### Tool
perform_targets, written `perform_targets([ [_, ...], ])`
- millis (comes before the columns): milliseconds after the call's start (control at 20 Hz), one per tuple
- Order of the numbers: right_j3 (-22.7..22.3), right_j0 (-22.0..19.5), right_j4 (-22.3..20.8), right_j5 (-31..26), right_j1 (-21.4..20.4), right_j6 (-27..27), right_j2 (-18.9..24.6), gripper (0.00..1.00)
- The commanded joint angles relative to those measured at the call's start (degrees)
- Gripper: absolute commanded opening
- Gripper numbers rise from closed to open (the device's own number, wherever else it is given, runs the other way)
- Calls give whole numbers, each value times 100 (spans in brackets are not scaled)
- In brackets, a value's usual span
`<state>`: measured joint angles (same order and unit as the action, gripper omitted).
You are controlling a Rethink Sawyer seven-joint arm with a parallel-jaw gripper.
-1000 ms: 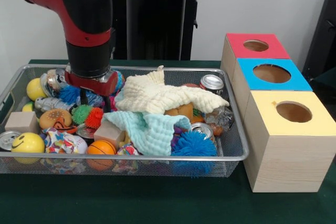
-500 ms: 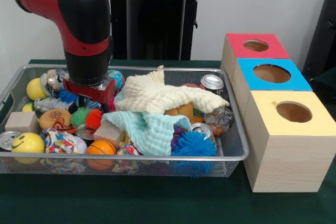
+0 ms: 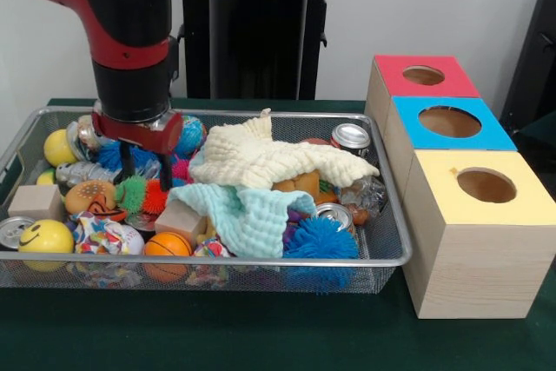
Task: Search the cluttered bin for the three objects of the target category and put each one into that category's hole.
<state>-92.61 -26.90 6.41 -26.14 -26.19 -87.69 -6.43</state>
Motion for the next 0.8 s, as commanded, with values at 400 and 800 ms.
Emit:
perform_targets([
  [400, 32, 163, 94, -522, 18, -960, 308, 100],
  [800, 439, 101, 27, -326, 553, -774, 406, 100],
])
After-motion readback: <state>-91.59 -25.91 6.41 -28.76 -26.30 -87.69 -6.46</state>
